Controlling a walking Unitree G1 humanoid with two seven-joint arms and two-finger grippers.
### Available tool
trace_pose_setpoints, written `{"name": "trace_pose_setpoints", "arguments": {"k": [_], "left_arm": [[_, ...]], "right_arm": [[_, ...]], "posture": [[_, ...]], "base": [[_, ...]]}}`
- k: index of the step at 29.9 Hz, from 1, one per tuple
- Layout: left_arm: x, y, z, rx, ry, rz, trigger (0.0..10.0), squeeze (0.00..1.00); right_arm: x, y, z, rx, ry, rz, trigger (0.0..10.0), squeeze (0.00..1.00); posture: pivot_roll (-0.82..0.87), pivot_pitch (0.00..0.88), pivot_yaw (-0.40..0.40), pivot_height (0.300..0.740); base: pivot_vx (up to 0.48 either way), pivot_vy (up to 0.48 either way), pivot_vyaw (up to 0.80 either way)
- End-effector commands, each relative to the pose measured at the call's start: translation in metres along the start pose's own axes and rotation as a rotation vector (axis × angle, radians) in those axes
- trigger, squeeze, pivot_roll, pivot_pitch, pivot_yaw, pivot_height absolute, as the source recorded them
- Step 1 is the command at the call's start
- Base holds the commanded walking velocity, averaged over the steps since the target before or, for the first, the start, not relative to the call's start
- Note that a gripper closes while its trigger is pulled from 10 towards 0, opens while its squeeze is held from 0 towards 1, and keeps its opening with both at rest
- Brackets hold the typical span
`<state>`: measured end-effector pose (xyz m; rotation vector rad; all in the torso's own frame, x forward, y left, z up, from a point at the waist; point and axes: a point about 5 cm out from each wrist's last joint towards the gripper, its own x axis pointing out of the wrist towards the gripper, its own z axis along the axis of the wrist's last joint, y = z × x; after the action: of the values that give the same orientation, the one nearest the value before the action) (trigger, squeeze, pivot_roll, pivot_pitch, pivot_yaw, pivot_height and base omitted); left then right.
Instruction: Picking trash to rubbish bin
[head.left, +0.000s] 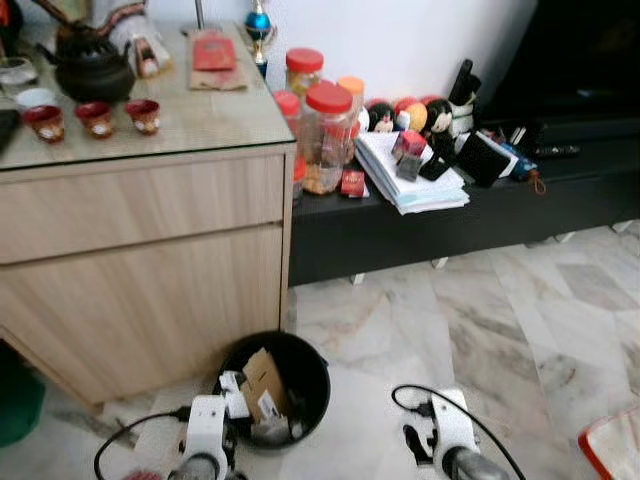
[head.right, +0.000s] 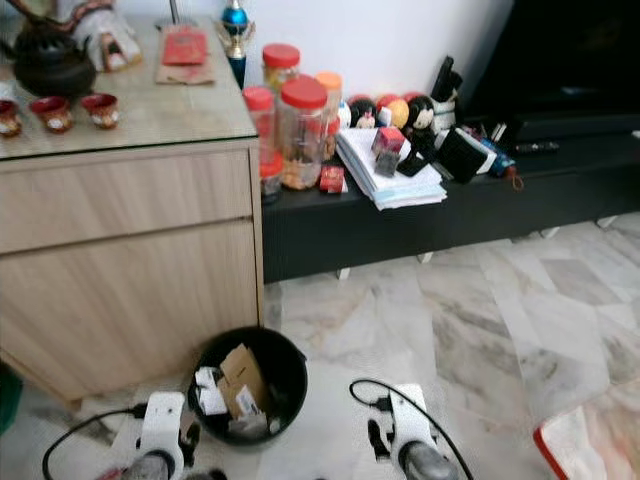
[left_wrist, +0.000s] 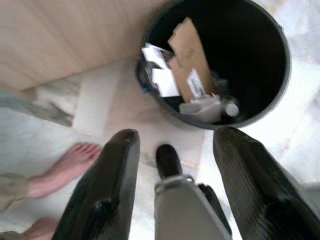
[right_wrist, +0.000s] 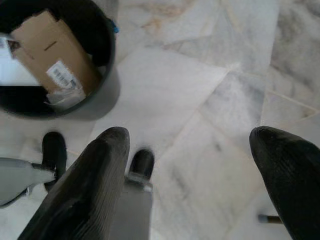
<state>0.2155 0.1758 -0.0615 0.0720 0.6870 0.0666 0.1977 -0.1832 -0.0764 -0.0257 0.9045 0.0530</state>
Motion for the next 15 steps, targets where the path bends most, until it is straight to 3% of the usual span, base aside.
{"name": "trace_pose_setpoints", "arguments": {"k": [1, 15], "left_arm": [[-0.0045, -0.0042, -0.0127, -0.009, 0.038, -0.009, 10.0, 0.00], [-0.0047, -0.0049, -0.0130, -0.008, 0.037, -0.010, 10.0, 0.00]], "right_arm": [[0.0007, -0.0050, 0.0071, 0.011, -0.016, -0.016, 10.0, 0.00], [0.0005, -0.0059, 0.0075, 0.016, -0.021, -0.019, 10.0, 0.00]], "posture": [[0.04, 0.078, -0.103, 0.740], [0.04, 0.079, -0.105, 0.740]], "base": [[-0.315, 0.000, 0.00], [-0.312, 0.000, 0.00]]}}
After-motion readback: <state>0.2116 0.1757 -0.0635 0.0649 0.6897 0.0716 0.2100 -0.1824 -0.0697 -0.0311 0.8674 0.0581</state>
